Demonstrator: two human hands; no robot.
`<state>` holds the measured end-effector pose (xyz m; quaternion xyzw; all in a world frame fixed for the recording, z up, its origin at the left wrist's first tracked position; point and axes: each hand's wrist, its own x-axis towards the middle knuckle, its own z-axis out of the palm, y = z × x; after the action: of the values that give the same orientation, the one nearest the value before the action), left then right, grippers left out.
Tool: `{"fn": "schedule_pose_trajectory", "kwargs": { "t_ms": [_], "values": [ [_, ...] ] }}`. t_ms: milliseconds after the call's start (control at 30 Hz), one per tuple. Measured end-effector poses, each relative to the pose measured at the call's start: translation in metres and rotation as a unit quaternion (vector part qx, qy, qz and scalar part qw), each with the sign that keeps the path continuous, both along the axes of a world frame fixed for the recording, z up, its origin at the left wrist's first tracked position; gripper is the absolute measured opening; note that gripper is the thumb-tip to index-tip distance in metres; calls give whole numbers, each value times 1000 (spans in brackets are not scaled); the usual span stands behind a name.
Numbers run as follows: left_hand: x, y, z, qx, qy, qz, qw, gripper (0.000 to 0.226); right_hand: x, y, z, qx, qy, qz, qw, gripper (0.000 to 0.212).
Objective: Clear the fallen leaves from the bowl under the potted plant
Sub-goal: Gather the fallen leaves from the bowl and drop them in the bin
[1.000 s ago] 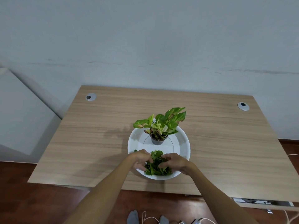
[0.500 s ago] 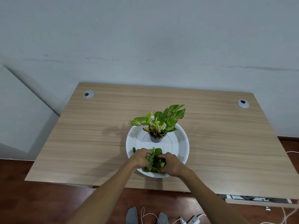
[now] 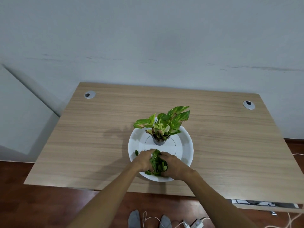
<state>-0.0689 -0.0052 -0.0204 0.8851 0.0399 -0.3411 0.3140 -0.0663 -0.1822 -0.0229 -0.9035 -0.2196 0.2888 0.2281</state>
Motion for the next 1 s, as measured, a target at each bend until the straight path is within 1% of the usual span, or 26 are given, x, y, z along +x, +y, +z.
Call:
{"fn": "schedule_pose_trajectory", "kwargs": {
  "t_ms": [67,100,267,333,367,467,533,633,700,867,1000],
  "values": [
    [0,-1,-1,9,-3,-12,1000,95,-4,-2,-2,1,-18,-4,1000,59],
    [0,-1,0,12,-6,-17,1000,90,-5,-3,-3,2,-24,-8,1000,57],
    [-1,-1,1,25,-43,-43,998,65,-8,-6,-2,25,-7,-36,999,70],
    [-1,-1,1,29,-42,-48,998,55,-8,-6,0,27,7,-40,999,71],
    [-1,0,3,24,-32,-47,998,54,-7,-6,1,22,14,-42,999,70],
    [-2,4,7,-11,23,-31,999,66,-8,-2,3,-11,20,-32,999,66],
    [-2,4,6,-15,37,-28,999,70,-10,1,2,-26,22,-30,999,66],
    [-4,-1,3,5,17,-19,1000,72,-11,2,0,-26,15,-35,999,61],
    [-7,-3,-1,8,-2,4,1000,74,-11,3,0,-22,9,-38,999,57],
    [-11,-4,-11,-37,-18,84,996,63,-15,4,1,6,-1,-62,998,40],
    [-11,-4,-10,-70,-7,113,991,42,-20,3,0,43,14,-113,993,34]
  ]
}}
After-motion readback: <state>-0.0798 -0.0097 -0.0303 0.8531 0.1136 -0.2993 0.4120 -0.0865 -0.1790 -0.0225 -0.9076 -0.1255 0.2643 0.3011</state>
